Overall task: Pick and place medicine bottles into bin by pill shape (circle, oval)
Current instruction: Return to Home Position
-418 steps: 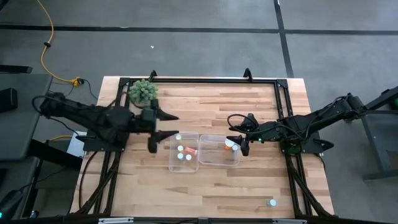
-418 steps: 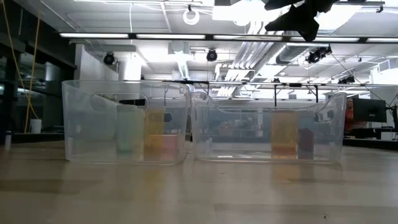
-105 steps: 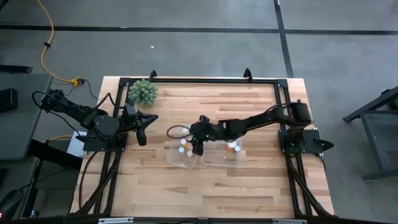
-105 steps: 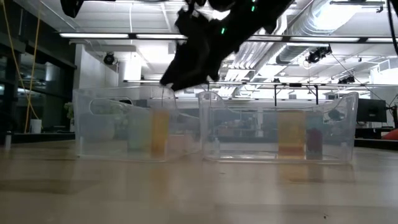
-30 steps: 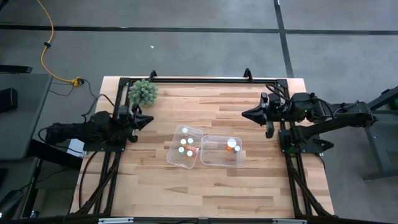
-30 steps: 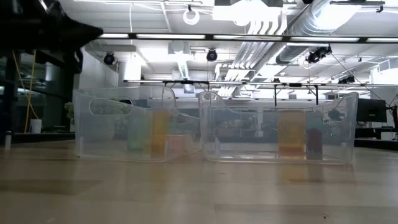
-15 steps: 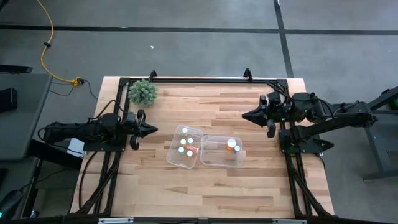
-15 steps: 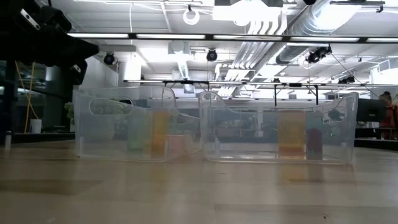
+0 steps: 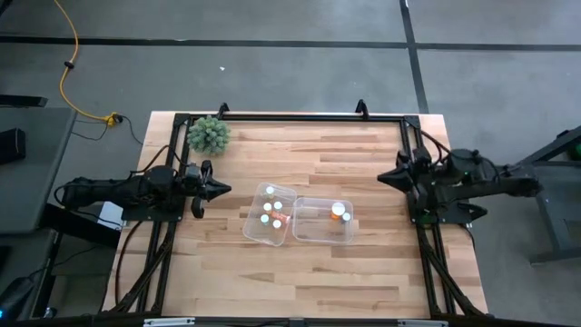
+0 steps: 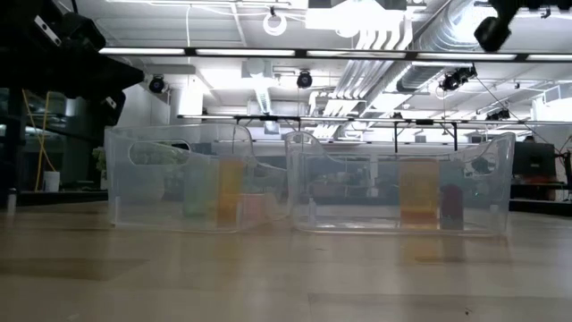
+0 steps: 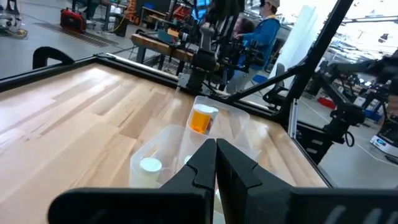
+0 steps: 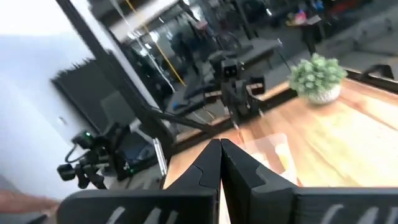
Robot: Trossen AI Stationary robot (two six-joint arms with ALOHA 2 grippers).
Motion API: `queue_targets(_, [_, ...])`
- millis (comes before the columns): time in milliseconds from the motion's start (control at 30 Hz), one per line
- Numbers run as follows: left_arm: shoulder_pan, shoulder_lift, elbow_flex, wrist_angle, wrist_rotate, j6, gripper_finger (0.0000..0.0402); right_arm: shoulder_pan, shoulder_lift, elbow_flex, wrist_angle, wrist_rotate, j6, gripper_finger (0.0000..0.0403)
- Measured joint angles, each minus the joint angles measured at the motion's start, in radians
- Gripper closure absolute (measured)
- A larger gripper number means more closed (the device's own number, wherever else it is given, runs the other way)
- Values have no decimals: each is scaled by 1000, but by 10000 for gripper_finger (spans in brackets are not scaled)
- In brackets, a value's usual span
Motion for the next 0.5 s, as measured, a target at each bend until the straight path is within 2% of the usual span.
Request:
queue_targets(133, [0,0,0,0,0,0,398,2,-170,-199,123,-23,-29,403])
queue_targets(267, [0,0,0,0,0,0,397,2,-309,-328,140,-21,-36,403])
queue_targets(500, [0,3,1,0,-5,-1,396,-4,-314,-457,288,-3,-161,403])
